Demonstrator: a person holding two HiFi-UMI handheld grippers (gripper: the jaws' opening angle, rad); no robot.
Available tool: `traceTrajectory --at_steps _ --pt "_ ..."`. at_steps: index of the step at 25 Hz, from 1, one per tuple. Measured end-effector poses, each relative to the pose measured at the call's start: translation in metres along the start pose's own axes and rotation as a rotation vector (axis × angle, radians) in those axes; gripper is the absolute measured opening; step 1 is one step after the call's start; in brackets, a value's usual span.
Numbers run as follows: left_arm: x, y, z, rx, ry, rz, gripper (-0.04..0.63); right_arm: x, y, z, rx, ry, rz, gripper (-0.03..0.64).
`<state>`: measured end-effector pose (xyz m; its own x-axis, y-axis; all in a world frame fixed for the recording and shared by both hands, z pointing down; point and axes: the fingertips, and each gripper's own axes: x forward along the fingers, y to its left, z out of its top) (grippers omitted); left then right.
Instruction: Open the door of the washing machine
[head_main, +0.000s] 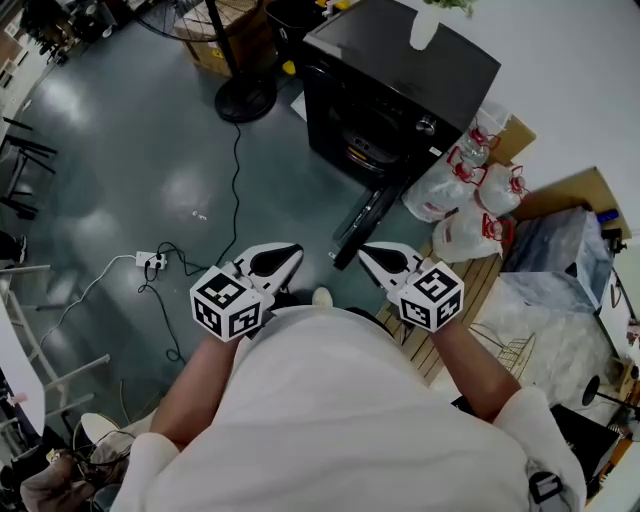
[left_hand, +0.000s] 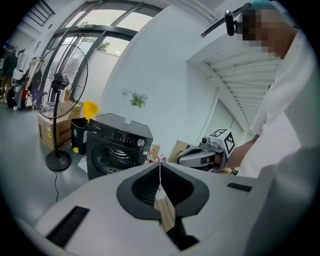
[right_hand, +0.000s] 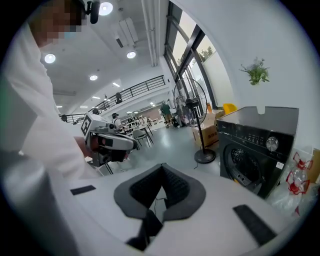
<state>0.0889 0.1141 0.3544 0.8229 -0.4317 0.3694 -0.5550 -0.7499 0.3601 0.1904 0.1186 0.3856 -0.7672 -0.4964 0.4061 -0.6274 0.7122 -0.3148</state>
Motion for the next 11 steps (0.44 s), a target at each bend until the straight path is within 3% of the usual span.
traceTrajectory --at_steps 11 --pt "-0.002 0.0 -0.011 -0.01 0.019 0.009 0.018 0.001 0.002 -0.009 0.002 0.004 0.008 0.006"
